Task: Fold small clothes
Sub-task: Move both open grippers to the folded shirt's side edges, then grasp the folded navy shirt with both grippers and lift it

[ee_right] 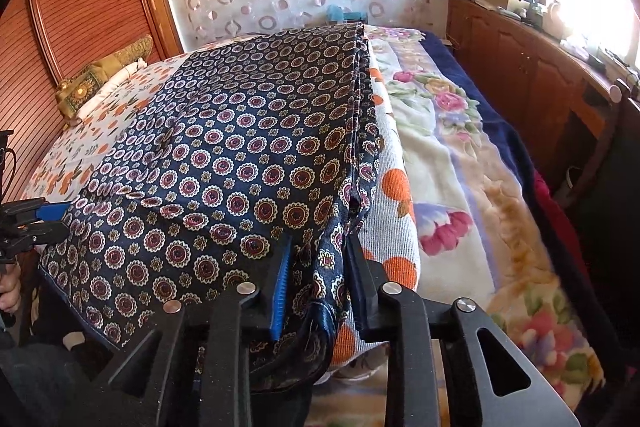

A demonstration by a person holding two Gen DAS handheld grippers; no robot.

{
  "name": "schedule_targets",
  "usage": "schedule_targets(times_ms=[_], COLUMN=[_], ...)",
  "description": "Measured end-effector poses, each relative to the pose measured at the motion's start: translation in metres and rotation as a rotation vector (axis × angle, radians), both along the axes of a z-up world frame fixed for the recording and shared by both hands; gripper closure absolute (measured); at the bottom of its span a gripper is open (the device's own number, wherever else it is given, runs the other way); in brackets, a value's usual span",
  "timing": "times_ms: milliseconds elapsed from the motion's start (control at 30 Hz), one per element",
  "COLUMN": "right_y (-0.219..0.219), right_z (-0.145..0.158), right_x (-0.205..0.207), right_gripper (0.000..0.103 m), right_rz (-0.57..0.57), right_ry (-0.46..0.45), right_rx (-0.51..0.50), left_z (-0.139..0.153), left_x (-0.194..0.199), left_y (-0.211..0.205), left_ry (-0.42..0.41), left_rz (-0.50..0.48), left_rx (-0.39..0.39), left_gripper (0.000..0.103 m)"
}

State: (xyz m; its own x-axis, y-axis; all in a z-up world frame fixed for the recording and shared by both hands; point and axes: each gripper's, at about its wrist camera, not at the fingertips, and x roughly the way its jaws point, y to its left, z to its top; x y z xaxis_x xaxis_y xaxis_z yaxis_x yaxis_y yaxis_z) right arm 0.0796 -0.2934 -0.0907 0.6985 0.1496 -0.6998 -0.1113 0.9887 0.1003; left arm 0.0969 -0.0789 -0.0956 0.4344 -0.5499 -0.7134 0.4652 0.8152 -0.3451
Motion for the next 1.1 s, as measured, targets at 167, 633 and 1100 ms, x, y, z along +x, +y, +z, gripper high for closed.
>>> schedule_targets(times_ms=[167, 633, 1100], right_y=[0.001, -0.004, -0.009], right_z=[-0.001, 0.003, 0.052], right_x=[0.001, -0.006, 0.013], right_gripper=[0.081, 0.098, 0.098], right_rz=[0.002, 0.030, 0.055], right_ry=[-0.006, -0.047, -0.193], right_rx=[0.001, 0.097, 0.111], left_z=[0.000, 0.017, 0.089], left_x=[-0.007, -0.008, 0.053], left_y=[0.000, -0.001, -0.003], left_ry=[0.002, -0.031, -0.192], left_rz=[0.002, -0.074, -0.068], left_rx=[-0.006, -0.062, -0.139], left_gripper=[0.052, 0.097, 0.098])
